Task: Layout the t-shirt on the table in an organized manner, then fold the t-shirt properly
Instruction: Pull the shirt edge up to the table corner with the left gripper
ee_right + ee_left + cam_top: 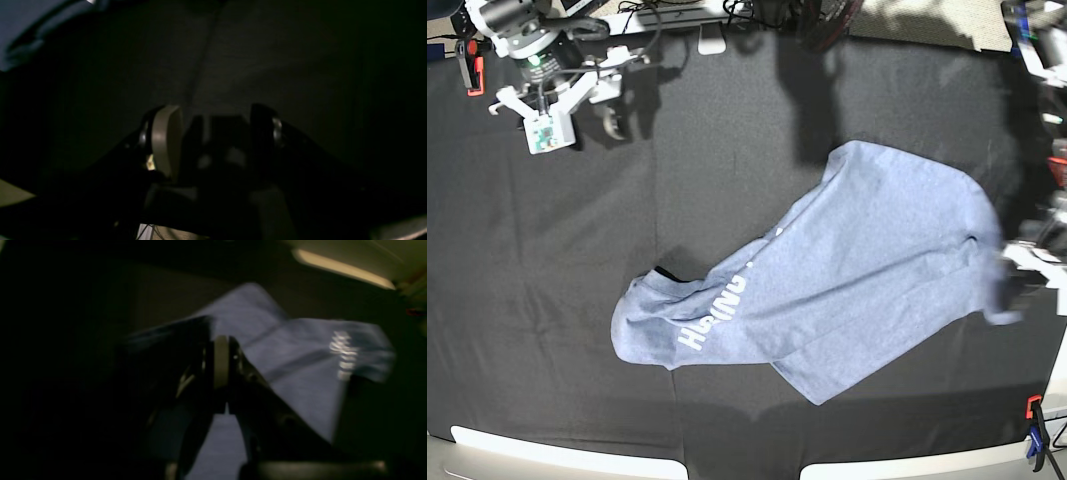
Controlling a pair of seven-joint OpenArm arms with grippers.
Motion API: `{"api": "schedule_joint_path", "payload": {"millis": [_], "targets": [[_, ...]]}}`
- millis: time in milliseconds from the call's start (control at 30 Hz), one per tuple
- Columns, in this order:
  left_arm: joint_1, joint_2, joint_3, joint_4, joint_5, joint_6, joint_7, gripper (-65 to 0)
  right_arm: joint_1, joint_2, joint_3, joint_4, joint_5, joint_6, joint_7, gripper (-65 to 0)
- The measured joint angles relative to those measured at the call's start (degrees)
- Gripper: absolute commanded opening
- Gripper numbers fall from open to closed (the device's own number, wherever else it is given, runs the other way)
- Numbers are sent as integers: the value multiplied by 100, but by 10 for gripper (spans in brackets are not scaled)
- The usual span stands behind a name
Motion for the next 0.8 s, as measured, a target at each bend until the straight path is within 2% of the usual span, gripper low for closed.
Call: {"api": "schedule_joint_path", "payload": {"millis": [100,200,267,333,367,433,500,533,600,633,700,800], "targets": [[249,72,96,310,-494,-437,136,-650,0,-4,2,0,4,2,0,-327],[686,-42,96,658,-553,-876,426,-650,0,-2,4,0,2,0,4,-327],[977,-225,50,815,-501,-896,372,-650,-2,-2,4,0,2,0,4,-327],[1161,-391,-92,817,-280,-881,76,-650,0,0,4,0,2,0,7,-327],[1228,-435,-188,817,-109,-837,-81,-650,2,0,4,0,4,0,7,-327],[1307,-457,-391,817,221,-542,-203,-650,2,-2,2,0,4,2,7,-327],[1373,-455,-577,817,308,-540,-131,-650,2,0,4,0,2,0,13,-327],[1425,-459,-667,820,192,-621,66,-650,2,0,4,0,2,0,24,-327],[1587,-457,-822,820,-177,-1078,581,-650,2,0,4,-2,2,2,22,-327],[1714,-457,-887,817,-494,-1193,881,-650,2,-2,2,-2,2,2,24,-327],[2024,-483,-957,820,-1047,-1196,1447,-650,2,-4,2,-2,4,0,66,-327],[2446,-782,-942,817,-1193,-1191,2229,-650,2,17,4,-2,2,0,118,-327]]}}
